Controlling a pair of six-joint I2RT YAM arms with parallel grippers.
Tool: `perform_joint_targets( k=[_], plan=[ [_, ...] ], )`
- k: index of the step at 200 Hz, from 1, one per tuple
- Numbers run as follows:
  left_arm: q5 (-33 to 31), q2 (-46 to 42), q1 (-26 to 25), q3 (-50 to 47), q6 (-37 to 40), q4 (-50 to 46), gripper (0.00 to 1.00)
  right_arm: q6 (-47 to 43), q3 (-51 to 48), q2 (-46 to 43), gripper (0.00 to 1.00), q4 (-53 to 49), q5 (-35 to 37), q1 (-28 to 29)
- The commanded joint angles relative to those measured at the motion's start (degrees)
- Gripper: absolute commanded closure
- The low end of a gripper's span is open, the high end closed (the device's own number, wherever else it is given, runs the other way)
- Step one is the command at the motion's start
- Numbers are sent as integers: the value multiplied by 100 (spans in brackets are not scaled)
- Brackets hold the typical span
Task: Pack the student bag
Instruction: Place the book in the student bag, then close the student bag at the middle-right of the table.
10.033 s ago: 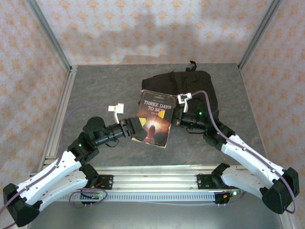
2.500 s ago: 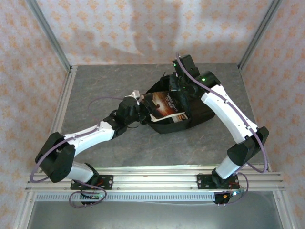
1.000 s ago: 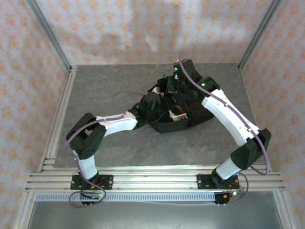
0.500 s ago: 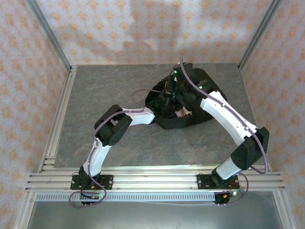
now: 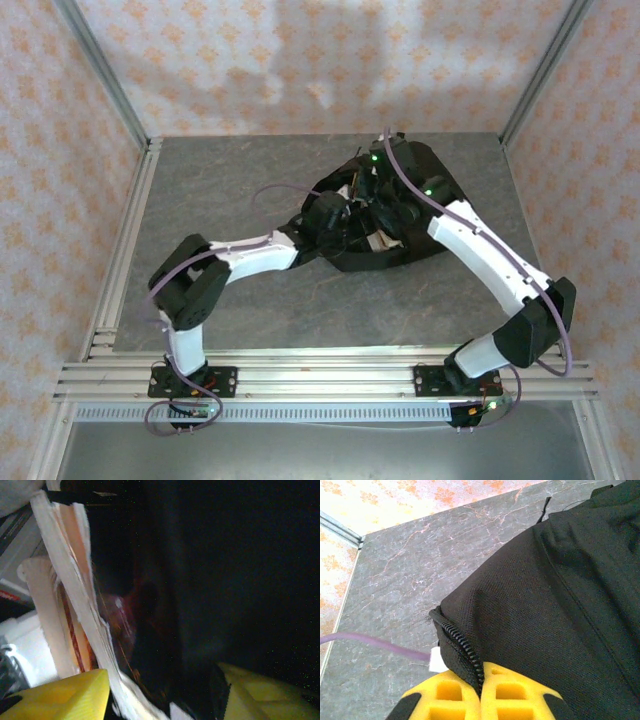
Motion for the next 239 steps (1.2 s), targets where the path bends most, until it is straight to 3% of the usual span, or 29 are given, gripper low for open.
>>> perform_joint_targets(
  k=[1, 19, 60, 119, 174, 239],
  plan=[
    [73, -467, -29, -344, 431, -190, 42, -50, -136, -318, 100, 200, 240, 42],
    [39, -848, -11, -694, 528, -283, 36, -61, -196, -443, 100, 131, 298, 39],
    [-339, -2107, 40, -1312, 874, -815, 35, -22, -662, -854, 100, 207, 404, 42],
    [-1961, -4266, 77, -1861, 1377, -2760, 36, 255, -1375, -1097, 95, 641, -497, 39],
    [-2516, -4787, 124, -2242, 1332, -3535, 38, 504, -1595, -686, 100, 770, -918, 171],
    [-2768, -4943, 491, -2340, 1279, -3865, 39, 66, -2235, -653, 100, -36, -357, 662]
  ],
)
